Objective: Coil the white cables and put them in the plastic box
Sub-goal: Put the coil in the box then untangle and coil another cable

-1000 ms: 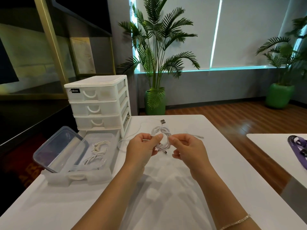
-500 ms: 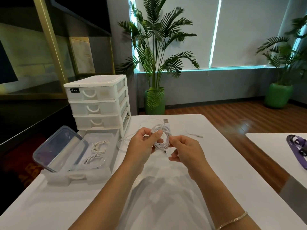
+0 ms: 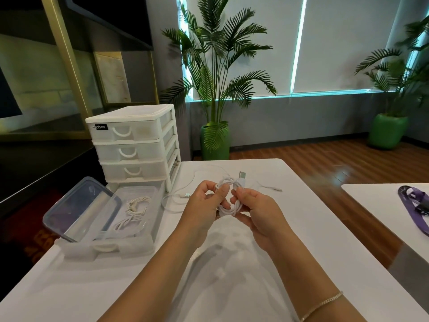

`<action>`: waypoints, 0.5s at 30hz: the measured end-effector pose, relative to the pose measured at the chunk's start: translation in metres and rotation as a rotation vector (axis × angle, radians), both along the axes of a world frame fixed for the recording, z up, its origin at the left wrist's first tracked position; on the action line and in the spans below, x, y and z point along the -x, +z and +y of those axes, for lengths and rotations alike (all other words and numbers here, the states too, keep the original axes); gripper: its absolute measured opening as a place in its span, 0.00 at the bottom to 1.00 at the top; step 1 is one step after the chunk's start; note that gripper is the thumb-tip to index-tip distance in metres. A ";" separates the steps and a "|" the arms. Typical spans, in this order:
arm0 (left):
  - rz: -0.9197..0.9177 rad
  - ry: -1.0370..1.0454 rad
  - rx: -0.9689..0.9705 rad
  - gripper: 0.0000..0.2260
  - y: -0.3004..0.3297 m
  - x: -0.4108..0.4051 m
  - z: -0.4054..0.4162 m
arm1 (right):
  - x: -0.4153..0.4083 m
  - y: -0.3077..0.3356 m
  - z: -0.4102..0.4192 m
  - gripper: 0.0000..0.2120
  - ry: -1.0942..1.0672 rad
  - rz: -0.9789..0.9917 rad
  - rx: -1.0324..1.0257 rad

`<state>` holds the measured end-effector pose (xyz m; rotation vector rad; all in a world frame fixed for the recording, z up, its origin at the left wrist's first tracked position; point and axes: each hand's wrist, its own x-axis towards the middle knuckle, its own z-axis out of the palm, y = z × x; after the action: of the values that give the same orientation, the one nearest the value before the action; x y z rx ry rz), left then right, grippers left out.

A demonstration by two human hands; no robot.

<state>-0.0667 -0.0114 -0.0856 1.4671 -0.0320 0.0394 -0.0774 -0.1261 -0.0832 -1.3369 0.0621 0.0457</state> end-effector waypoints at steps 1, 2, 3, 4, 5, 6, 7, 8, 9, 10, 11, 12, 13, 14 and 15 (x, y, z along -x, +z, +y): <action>0.004 -0.006 0.017 0.08 0.000 0.000 0.000 | 0.000 0.000 0.000 0.10 0.007 0.007 -0.055; 0.011 -0.009 0.025 0.08 -0.001 0.000 -0.001 | 0.001 0.001 0.000 0.10 0.010 0.016 -0.093; 0.022 -0.011 0.031 0.09 -0.001 0.000 -0.002 | 0.001 0.001 0.000 0.10 0.007 0.025 -0.119; 0.034 -0.014 0.041 0.09 -0.001 0.001 -0.003 | 0.002 0.002 0.000 0.09 0.000 0.032 -0.140; 0.046 -0.018 0.051 0.09 0.000 0.001 -0.003 | 0.002 0.003 0.000 0.09 -0.007 0.035 -0.160; 0.059 -0.025 0.062 0.09 0.000 0.001 -0.004 | 0.002 0.003 0.000 0.09 -0.012 0.033 -0.177; 0.074 -0.034 0.074 0.09 0.001 0.001 -0.005 | 0.002 0.004 -0.001 0.09 -0.015 0.030 -0.190; 0.089 -0.045 0.087 0.09 0.002 0.001 -0.005 | 0.002 0.004 -0.001 0.10 -0.015 0.027 -0.197; 0.102 -0.057 0.099 0.09 0.002 0.001 -0.004 | 0.002 0.004 0.000 0.10 -0.014 0.024 -0.198; 0.112 -0.067 0.105 0.09 0.003 0.001 -0.003 | 0.002 0.003 0.000 0.10 -0.012 0.018 -0.192; 0.118 -0.071 0.100 0.09 0.003 0.002 -0.002 | 0.002 0.002 0.001 0.10 -0.011 0.007 -0.174; 0.121 -0.067 0.085 0.10 0.003 0.002 0.000 | 0.001 0.001 0.002 0.10 -0.011 -0.007 -0.136; 0.120 -0.060 0.065 0.10 0.004 0.002 0.001 | 0.001 0.001 0.002 0.11 -0.016 -0.027 -0.078; 0.117 -0.052 0.043 0.10 0.005 0.002 0.002 | 0.000 0.000 0.002 0.12 -0.025 -0.049 -0.010; 0.113 -0.040 0.021 0.09 0.006 0.002 0.004 | 0.000 -0.001 0.002 0.13 -0.040 -0.070 0.055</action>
<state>-0.0685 -0.0078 -0.0793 1.4453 0.0308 -0.0754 -0.0770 -0.1241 -0.0838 -1.3908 0.0309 -0.0364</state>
